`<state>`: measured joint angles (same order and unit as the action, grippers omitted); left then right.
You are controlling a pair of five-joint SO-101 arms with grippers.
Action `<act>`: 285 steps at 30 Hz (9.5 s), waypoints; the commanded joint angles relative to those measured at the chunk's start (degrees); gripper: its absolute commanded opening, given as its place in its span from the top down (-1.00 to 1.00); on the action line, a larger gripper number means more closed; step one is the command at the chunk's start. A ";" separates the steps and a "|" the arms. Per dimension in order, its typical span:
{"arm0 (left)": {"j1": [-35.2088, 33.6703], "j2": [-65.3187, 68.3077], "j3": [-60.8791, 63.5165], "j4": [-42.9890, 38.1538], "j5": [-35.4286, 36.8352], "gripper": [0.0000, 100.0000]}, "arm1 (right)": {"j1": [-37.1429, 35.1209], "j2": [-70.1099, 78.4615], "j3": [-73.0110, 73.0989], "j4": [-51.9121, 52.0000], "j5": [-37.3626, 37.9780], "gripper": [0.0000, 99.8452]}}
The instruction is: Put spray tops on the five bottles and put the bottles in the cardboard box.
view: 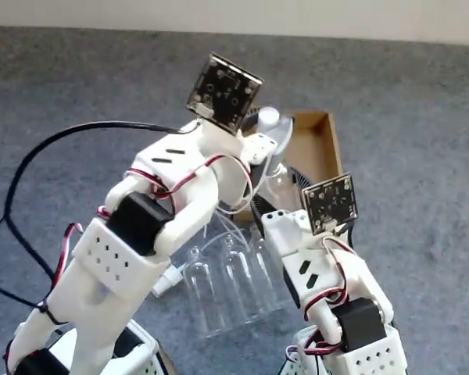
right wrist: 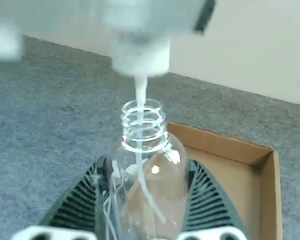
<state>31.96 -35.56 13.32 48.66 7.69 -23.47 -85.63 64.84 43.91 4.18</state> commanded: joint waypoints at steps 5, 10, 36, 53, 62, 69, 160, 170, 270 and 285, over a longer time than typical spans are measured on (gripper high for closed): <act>-0.84 -0.66 -8.40 4.57 0.53 0.77 | -0.40 -0.66 -0.48 0.04 -0.26 0.99; -0.75 -0.66 -6.55 5.19 0.53 0.64 | -0.40 -0.66 -0.57 0.04 -0.26 0.99; -1.27 7.08 -9.98 10.37 -6.86 0.84 | -0.22 -0.66 -0.48 0.04 -0.26 0.99; -13.41 -0.84 -18.33 24.62 -6.86 0.67 | -0.13 -0.66 -0.75 -0.22 -0.09 0.99; -24.48 -14.90 3.47 30.95 -7.03 0.66 | 4.62 7.25 -1.63 -13.23 -0.18 0.99; -23.08 -27.03 33.01 11.34 -6.86 0.64 | 0.66 32.48 -18.33 -14.55 -0.62 0.99; -24.22 -47.08 55.34 1.14 -6.86 0.43 | 6.99 99.47 -38.46 -65.36 -3.60 0.99; -24.22 -47.08 55.34 1.14 -6.86 0.43 | 6.99 102.20 -39.25 -65.36 -10.99 0.99; -24.48 -47.08 58.51 -4.75 -10.37 0.43 | 14.20 62.11 -47.08 -3.38 -4.75 0.53; -24.57 -47.08 58.51 -4.66 -10.37 0.43 | 29.05 53.14 -43.82 49.45 31.21 0.51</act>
<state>8.04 -82.15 72.31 45.58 -2.33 1.67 -31.91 19.21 92.00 31.43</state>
